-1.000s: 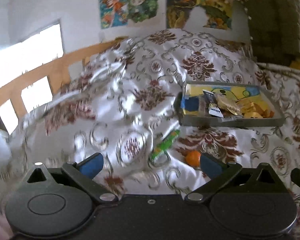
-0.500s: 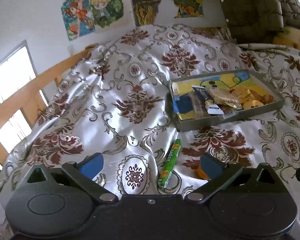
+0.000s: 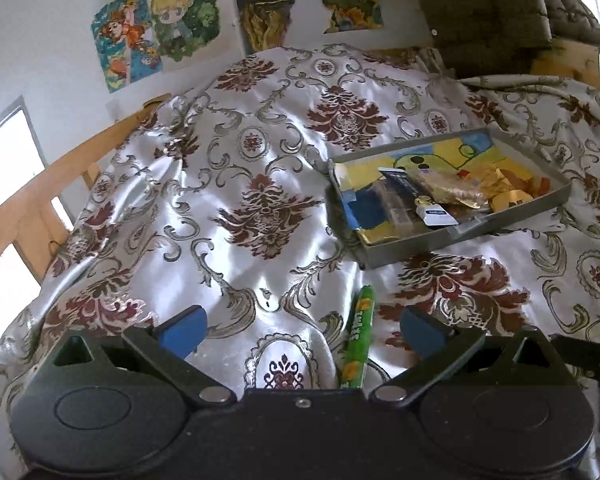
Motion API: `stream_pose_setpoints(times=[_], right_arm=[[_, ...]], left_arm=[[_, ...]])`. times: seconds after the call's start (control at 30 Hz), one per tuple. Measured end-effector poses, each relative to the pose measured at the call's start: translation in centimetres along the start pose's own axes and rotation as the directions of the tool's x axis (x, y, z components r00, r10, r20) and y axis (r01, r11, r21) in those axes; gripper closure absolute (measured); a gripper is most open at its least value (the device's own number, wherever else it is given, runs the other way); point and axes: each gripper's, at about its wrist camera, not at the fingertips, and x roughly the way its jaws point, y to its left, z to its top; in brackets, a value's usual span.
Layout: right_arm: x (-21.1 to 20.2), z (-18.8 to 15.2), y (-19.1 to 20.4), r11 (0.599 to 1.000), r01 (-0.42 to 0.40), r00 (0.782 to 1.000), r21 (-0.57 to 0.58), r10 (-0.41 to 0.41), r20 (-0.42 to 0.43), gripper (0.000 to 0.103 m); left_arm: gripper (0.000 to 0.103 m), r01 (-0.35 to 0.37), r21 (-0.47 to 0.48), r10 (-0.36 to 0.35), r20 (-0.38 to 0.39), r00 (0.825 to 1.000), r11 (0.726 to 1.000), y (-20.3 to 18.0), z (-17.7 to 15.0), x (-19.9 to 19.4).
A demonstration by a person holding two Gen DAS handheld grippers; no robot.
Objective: Organize snacks
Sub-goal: 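Lower the left tool to the green snack tube while the right tool approaches the mandarin, then close the left gripper on the green tube while the right gripper grasps the mandarin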
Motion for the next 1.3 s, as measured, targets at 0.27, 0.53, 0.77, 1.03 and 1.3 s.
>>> stream_pose_setpoints(times=[0.27,0.53,0.77,1.03,1.3], right_arm=[[4.1,0.1,1.4,1.000,-0.014,1.000,0.007,0.014,0.005,0.000],[6.5,-0.5,2.3,0.998,-0.059,0.998,0.001,0.059,-0.031,0.001],[8.0,-1.1,3.4,0.998,-0.049,0.998,-0.046,0.047,-0.050,0.001],[9.1,-1.4,3.8,0.996,-0.077,0.995,-0.044,0.074,-0.072,0.013],[9.5,-1.7,5.3,0.988,-0.107,0.994,-0.110,0.102,-0.047,0.024]], left_arm=[[0.001,0.051,0.057,-0.048,-0.042,0.998,0.997,-1.3,-0.1,2.6],[0.001,0.137,0.109,-0.133,-0.051,0.990,0.985,-2.5,-0.2,4.8],[0.007,0.170,0.085,-0.156,-0.146,0.977,0.982,-1.5,-0.5,7.8],[0.028,0.250,0.042,-0.239,-0.169,0.956,0.967,-1.2,-1.0,8.1],[0.060,0.298,0.014,-0.287,-0.224,0.931,0.955,-1.3,-1.5,9.3]])
